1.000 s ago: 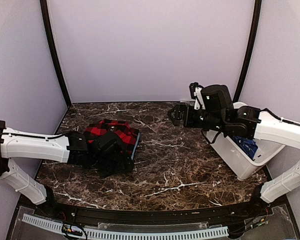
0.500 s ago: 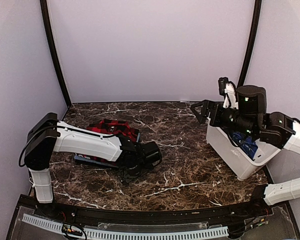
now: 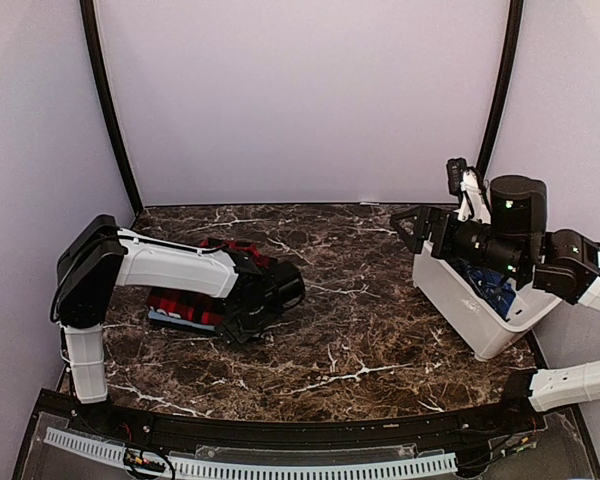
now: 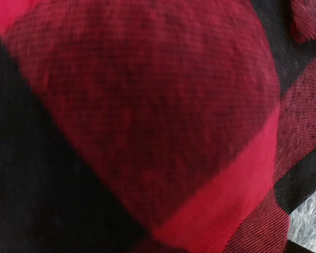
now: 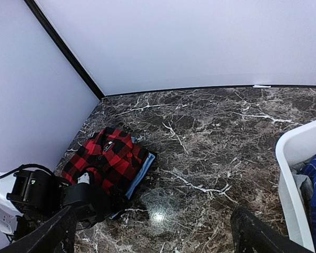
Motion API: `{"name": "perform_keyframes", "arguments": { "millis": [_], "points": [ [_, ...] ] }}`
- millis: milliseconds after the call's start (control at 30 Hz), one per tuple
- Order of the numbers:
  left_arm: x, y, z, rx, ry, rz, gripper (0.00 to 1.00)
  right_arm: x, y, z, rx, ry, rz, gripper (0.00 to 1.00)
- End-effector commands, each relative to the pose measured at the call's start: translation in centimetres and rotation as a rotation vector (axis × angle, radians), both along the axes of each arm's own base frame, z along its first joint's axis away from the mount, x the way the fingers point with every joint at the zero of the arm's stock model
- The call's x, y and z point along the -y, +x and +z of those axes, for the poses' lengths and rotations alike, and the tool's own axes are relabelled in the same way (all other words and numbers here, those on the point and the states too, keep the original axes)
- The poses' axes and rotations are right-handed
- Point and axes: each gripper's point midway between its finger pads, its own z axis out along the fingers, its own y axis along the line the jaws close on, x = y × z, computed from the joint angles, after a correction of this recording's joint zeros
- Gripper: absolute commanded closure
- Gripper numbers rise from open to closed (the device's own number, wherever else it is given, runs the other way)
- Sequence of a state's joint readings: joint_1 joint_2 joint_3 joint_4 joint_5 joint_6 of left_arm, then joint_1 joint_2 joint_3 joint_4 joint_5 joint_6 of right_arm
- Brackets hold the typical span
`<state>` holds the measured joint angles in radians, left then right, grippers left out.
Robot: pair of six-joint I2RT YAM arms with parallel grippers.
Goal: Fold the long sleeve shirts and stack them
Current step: Move the square-folded shirt to the corner of the board.
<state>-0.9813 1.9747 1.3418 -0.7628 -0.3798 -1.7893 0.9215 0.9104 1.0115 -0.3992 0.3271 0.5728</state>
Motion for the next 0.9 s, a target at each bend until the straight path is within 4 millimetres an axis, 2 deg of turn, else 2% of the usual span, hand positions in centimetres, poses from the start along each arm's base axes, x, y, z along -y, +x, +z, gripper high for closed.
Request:
{"name": "perform_keyframes", "arguments": {
  "millis": [0,167,367,767,867],
  "points": [
    [-2.2,1.6,-0.4,0.023,0.079,-0.003,0.01,-0.1,-0.1,0.0,0.004,0.015,0.018,0.01],
    [-3.4,3.8,-0.9,0.034,0.06,0.013,0.01,-0.7,-0.1,-0.5,-0.016,0.022,0.033,0.01],
    [-6.1,7.3,-1.0,0.034,0.076,-0.011,0.01,-0.8,0.1,-0.9,-0.029,0.02,0.022,0.01],
    [-14.4,15.5,-0.9,0.065,0.068,-0.04,0.01,-1.0,1.2,-1.9,-0.045,0.025,-0.033,0.01],
    [-15.9,17.3,-1.3,0.069,0.067,-0.054,0.01,-1.1,1.5,-2.4,-0.055,0.02,-0.047,0.01]
  ]
}}
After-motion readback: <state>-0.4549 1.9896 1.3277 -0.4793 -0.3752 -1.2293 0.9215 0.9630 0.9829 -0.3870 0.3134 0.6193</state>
